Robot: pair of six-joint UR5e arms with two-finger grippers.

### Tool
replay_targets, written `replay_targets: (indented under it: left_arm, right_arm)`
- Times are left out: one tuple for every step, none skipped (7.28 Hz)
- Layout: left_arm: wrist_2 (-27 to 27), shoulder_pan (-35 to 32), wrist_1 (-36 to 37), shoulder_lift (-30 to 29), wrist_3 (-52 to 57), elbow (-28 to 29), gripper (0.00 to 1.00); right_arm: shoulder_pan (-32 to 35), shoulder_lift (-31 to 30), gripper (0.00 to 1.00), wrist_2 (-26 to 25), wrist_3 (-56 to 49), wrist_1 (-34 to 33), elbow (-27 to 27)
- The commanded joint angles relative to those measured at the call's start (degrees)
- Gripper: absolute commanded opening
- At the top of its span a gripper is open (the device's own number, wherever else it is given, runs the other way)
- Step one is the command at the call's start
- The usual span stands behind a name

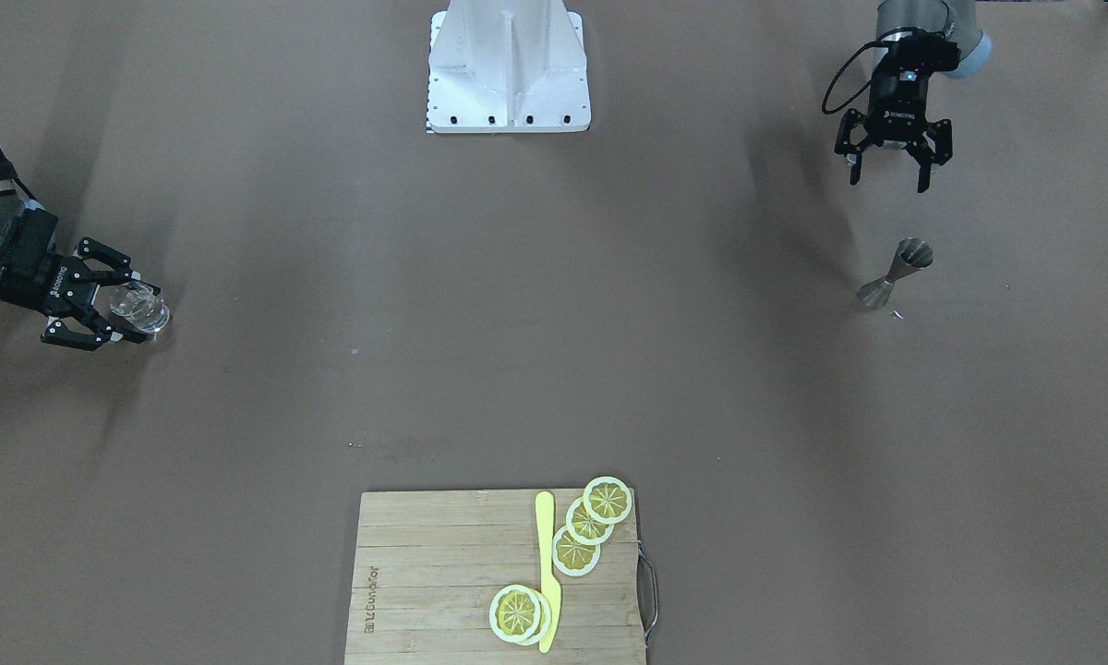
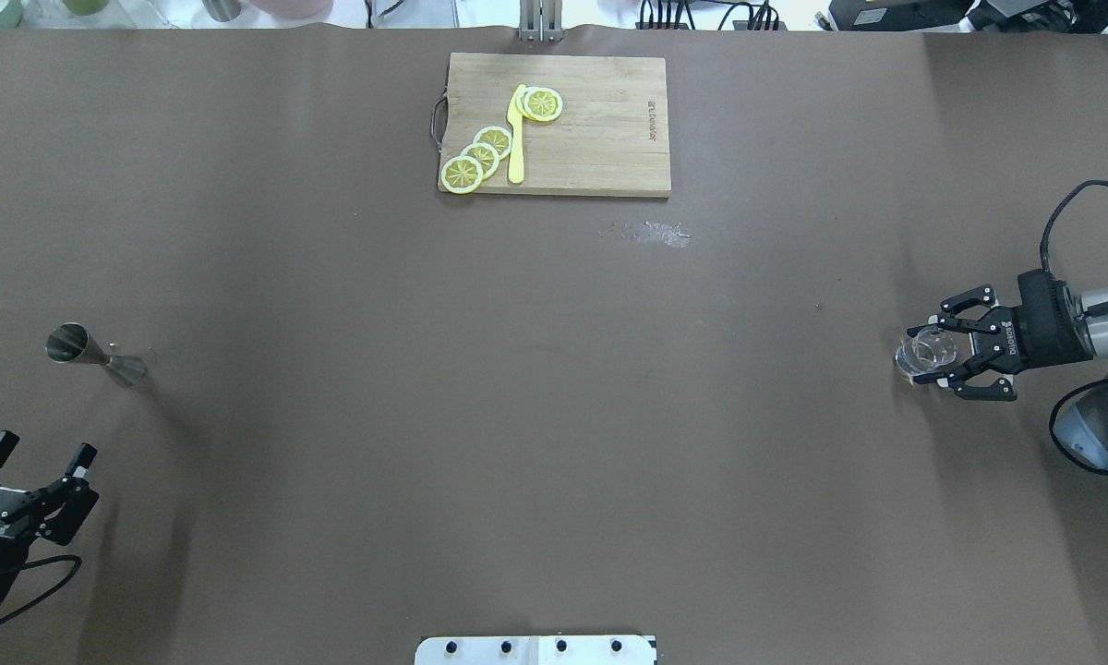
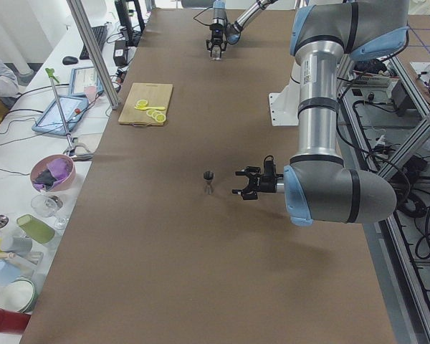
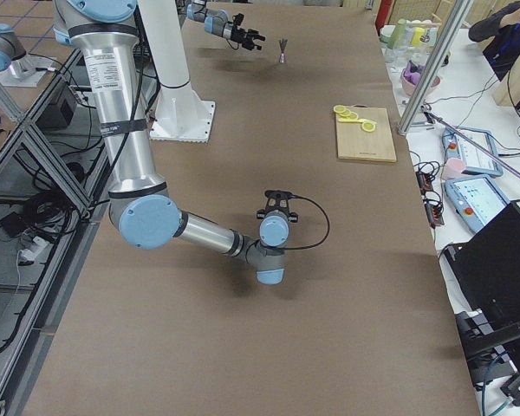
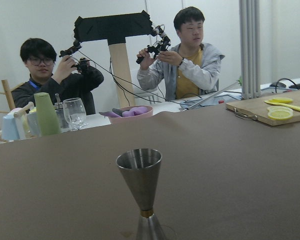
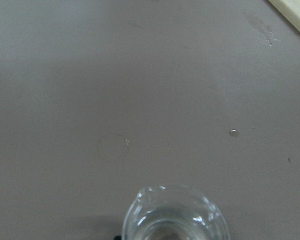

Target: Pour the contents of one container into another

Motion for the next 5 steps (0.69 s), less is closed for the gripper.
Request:
replay_targets:
  left_arm:
    - [0.77,-0.23,6.57,-0.35,-12.47,0.05,0.98]
    - [0.59,-0.58,10.67,-0.7,-13.73,0.05,0.98]
    - [0.33,-1.28,12.53,-1.32,-18.09,0.22,0.98]
    - [-0.37,-3.29,19.25,-2.02,-22.31,0.31,0.98]
    - [-0.2,-5.31,30.37,-2.11,-25.49,0.31,0.98]
  right_arm:
    - [0.09,-0.15,0.4,0.18,0.0,0.0,0.34]
    - [0.09,-0.24,0.32,0.09,0.0,0.0,0.78]
    - [0.44,-0.15,0.24,0.18,0.0,0.0,0.96]
    - [1.31,-0.07,0.12,0.18,0.0,0.0,1.13]
    - [2.45,-0.06,0.0,0.44,0.0,-0.09,1.66]
